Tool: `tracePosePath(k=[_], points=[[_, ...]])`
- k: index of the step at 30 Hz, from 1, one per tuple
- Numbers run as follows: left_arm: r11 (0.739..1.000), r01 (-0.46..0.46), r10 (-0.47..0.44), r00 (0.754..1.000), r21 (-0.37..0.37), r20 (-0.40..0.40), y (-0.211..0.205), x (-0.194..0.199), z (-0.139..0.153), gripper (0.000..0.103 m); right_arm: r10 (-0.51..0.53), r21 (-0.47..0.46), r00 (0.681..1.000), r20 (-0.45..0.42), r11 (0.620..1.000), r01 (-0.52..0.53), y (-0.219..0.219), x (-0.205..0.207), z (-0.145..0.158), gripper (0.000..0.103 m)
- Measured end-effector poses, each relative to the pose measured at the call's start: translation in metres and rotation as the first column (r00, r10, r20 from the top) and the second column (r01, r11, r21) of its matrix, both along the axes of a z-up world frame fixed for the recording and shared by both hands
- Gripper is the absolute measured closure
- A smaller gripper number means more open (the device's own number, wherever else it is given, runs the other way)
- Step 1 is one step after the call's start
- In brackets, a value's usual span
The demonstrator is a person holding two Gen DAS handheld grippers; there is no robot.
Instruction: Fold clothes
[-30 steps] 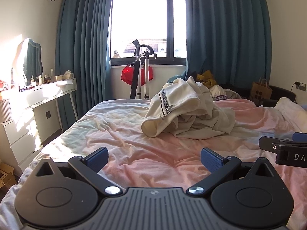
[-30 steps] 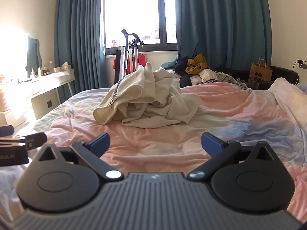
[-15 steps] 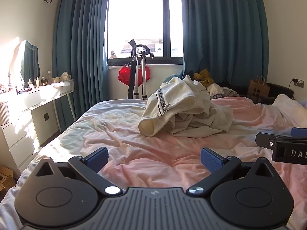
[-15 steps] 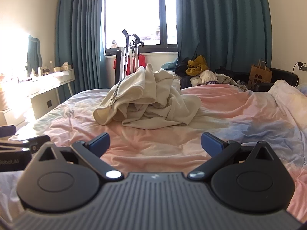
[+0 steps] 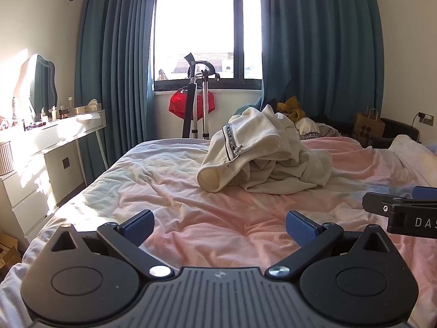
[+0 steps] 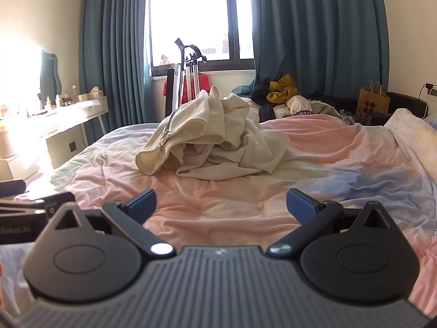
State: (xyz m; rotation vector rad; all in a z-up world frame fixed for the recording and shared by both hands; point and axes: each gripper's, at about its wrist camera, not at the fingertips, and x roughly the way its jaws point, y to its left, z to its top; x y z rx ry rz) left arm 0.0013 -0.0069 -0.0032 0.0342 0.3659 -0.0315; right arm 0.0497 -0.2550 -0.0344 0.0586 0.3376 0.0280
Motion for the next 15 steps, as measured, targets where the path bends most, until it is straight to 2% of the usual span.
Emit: tracePosePath(k=[15], points=[[1.0, 0.005, -0.005, 1.0, 0.0, -0.011, 0.0001, 0.0028, -0.0027, 0.0, 0.005, 0.003, 1.0, 0.002, 1.0, -0.005, -0.0011, 0.0001, 0.0014, 0.0]])
